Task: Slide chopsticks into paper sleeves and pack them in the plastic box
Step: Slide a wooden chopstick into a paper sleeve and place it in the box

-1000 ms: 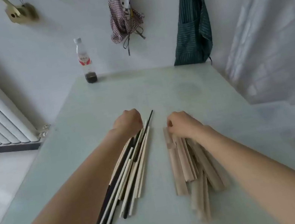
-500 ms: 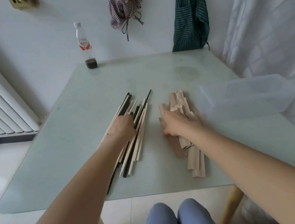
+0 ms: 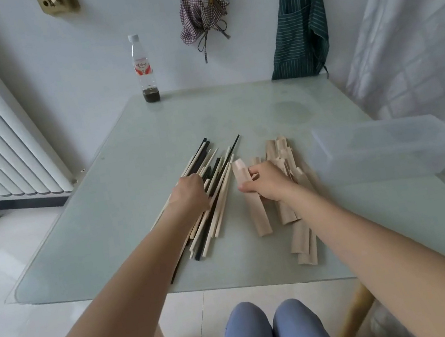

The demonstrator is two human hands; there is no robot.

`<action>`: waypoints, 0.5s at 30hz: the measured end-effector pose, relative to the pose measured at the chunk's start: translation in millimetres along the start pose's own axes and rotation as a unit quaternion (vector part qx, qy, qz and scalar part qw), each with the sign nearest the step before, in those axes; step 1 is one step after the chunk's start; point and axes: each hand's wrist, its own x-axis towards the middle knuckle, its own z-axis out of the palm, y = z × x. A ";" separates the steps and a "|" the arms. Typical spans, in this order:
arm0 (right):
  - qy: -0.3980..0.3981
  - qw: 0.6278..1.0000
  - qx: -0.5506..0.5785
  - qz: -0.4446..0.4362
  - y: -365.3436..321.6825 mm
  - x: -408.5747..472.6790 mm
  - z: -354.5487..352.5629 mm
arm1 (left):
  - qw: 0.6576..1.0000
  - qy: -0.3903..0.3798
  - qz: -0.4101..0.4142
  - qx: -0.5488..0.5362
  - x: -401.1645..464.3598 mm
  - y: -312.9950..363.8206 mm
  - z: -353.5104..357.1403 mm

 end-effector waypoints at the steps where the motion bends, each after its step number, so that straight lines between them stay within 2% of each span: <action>1: -0.001 1.000 0.022 -0.008 -2.1 0.2 2.6 | 1.000 -0.006 0.007 0.001 -2.2 -0.7 -1.1; 4: -0.028 0.995 0.094 -0.004 -5.3 -0.7 6.1 | 0.999 -0.014 0.029 0.020 -7.8 1.4 -6.9; 6: -0.051 0.990 0.130 -0.005 -8.3 -2.6 5.6 | 0.999 0.007 0.031 0.017 -9.7 4.0 -14.4; 8: -0.056 0.984 0.168 -0.011 -14.2 -6.8 4.0 | 0.997 0.037 0.020 -0.070 -6.5 6.6 -24.5; 9: -0.053 0.979 0.198 -0.010 -17.3 -8.7 3.6 | 0.986 0.055 0.011 -0.154 -4.3 8.4 -30.7; 10: -0.052 0.971 0.234 -0.005 -20.4 -9.9 3.1 | 0.963 0.066 -0.001 -0.260 -3.4 11.1 -36.9; 12: -0.064 0.950 0.305 0.005 -27.9 -13.4 1.1 | 0.880 0.070 -0.013 -0.469 -6.0 17.6 -49.7; 15: -0.100 0.942 0.320 -0.009 -38.5 -19.2 -2.6 | 0.774 0.080 -0.020 -0.627 -7.9 21.7 -59.4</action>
